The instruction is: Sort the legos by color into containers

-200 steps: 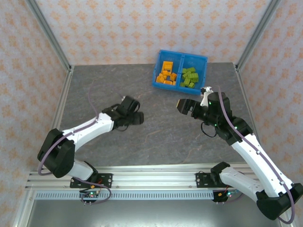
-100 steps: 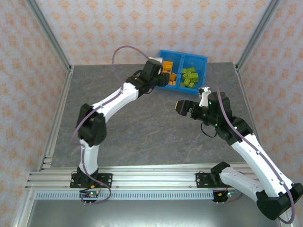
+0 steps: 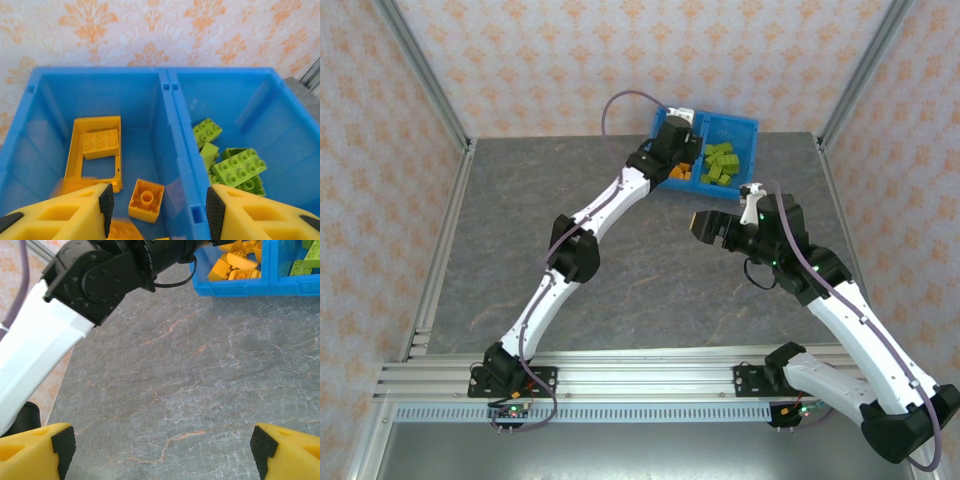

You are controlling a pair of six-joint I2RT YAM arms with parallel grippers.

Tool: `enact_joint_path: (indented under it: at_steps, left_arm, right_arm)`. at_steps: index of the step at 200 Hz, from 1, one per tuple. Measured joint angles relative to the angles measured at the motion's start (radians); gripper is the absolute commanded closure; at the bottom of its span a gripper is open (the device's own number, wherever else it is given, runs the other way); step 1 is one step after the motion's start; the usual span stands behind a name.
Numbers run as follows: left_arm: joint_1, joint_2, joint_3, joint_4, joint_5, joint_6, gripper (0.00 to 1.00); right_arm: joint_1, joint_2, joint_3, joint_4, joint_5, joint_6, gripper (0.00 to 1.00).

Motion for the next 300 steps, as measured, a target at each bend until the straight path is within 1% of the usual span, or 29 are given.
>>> enact_joint_path:
  at_steps: [15, 57, 73, 84, 99, 112, 123, 141, 162, 181, 204, 215, 230, 242, 257, 272, 300]
  left_arm:
    - [0.005, 0.019, 0.0, 0.013, -0.003, 0.001, 0.46]
    - [0.013, 0.023, 0.0, 0.011, 0.006, -0.004, 0.38]
    - [0.013, 0.001, -0.009, -0.013, 0.025, -0.021, 0.36]
    - [0.013, -0.045, -0.057, -0.023, 0.045, -0.039, 0.34]
    - [0.013, -0.171, -0.21, -0.024, 0.089, -0.068, 0.32]
    - [0.013, -0.325, -0.401, 0.003, 0.12, -0.092, 0.31]
    - [0.013, -0.483, -0.592, 0.051, 0.142, -0.108, 0.3]
    - [0.01, -0.747, -0.874, 0.131, 0.152, -0.124, 0.29]
    - [0.0, -1.02, -1.144, 0.201, 0.134, -0.128, 0.27]
    - [-0.016, -1.239, -1.359, 0.232, 0.086, -0.124, 0.24]
    - [-0.03, -1.435, -1.578, 0.22, 0.009, -0.121, 0.19]
    - [-0.029, -1.518, -1.672, 0.207, -0.038, -0.112, 0.14]
    - [-0.029, -1.629, -1.79, 0.18, -0.111, -0.106, 0.01]
    - [-0.029, -1.711, -1.866, 0.165, -0.173, -0.087, 0.0]
    - [-0.029, -1.784, -1.94, 0.161, -0.253, -0.055, 0.0]
    - [-0.028, -1.819, -1.995, 0.17, -0.34, -0.021, 0.0]
    - [-0.021, -1.838, -2.127, 0.247, -0.5, 0.035, 0.0]
  right_arm:
    - [0.0, 0.003, 0.0, -0.001, 0.0, 0.0, 0.08]
    - [0.0, 0.006, 0.0, -0.002, 0.0, 0.0, 0.08]
    - [0.0, 0.01, 0.0, -0.002, 0.003, 0.001, 0.08]
    - [0.0, 0.012, 0.0, -0.002, 0.008, 0.001, 0.08]
    - [0.0, 0.011, 0.0, -0.002, 0.031, 0.002, 0.08]
    - [0.0, 0.007, 0.0, -0.004, 0.061, 0.004, 0.08]
    - [0.0, -0.003, -0.005, -0.006, 0.098, 0.005, 0.08]
    - [0.0, -0.039, -0.027, -0.009, 0.164, 0.005, 0.08]
    - [0.0, -0.089, -0.063, -0.013, 0.255, 0.005, 0.07]
    - [0.0, -0.135, -0.121, -0.005, 0.359, 0.005, 0.08]
    - [0.0, -0.179, -0.212, 0.019, 0.497, -0.003, 0.07]
    - [0.0, -0.193, -0.256, 0.043, 0.559, -0.019, 0.07]
    - [-0.002, -0.2, -0.317, 0.099, 0.643, -0.06, 0.07]
    - [-0.009, -0.191, -0.36, 0.148, 0.705, -0.097, 0.06]
    - [-0.035, -0.159, -0.412, 0.22, 0.781, -0.138, 0.05]
    - [-0.093, -0.097, -0.46, 0.304, 0.843, -0.171, 0.05]
    - [-0.222, 0.066, -0.55, 0.51, 0.887, -0.231, 0.02]
